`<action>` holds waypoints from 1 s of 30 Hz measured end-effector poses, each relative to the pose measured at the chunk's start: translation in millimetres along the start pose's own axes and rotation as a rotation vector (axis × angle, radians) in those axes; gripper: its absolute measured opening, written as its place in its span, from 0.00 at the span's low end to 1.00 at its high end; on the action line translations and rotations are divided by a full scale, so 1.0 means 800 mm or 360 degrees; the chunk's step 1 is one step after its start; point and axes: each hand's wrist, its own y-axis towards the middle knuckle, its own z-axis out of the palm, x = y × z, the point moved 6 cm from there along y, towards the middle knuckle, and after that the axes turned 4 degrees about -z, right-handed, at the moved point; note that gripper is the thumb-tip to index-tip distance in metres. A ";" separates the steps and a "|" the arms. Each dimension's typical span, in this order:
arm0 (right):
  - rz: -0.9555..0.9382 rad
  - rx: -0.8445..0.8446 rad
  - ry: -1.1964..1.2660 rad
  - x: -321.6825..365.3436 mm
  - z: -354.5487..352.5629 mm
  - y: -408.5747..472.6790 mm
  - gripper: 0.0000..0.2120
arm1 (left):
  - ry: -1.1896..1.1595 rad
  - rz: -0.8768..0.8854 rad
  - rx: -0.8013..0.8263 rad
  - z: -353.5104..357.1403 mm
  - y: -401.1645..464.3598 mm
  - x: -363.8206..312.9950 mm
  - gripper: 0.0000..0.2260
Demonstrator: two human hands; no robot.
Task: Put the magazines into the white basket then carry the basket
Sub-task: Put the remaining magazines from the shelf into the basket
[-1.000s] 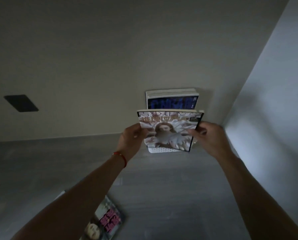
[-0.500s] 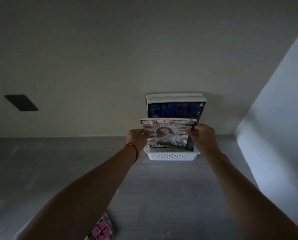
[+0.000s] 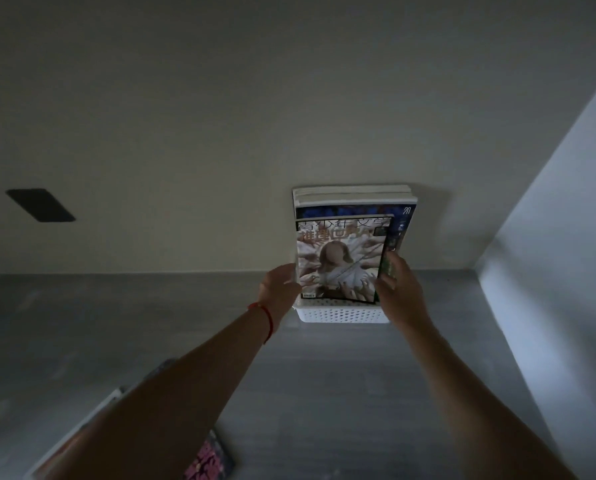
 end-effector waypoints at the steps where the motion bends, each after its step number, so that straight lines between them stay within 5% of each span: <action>1: -0.0046 -0.0080 -0.0031 0.004 0.001 -0.015 0.21 | -0.0063 0.0046 -0.0024 -0.011 -0.016 0.009 0.19; 4: -0.0160 -0.0111 -0.0045 0.021 0.027 -0.072 0.11 | 0.0065 0.0255 -0.0039 -0.060 -0.065 0.055 0.21; 7: -0.0123 0.0248 0.0026 0.030 0.098 -0.141 0.03 | 0.0396 0.0166 -0.0178 -0.134 -0.113 0.137 0.22; 11: -0.0074 0.0712 -0.0100 0.045 0.210 -0.236 0.07 | 0.0766 -0.0069 -0.0239 -0.230 -0.170 0.245 0.20; 15: -0.0073 0.1133 -0.0207 0.070 0.305 -0.312 0.09 | 0.1404 -0.0172 0.0147 -0.281 -0.198 0.335 0.33; 18: -0.0046 0.1069 -0.0574 0.079 0.346 -0.335 0.17 | 0.1584 -0.0143 0.0365 -0.293 -0.207 0.372 0.37; 23: 0.0339 0.0849 -0.1127 0.079 0.372 -0.360 0.23 | 0.1619 -0.0094 0.0321 -0.303 -0.217 0.403 0.41; 30: 0.0256 0.0601 -0.0651 0.099 0.363 -0.339 0.07 | 0.1544 0.0022 0.0245 -0.311 -0.219 0.401 0.41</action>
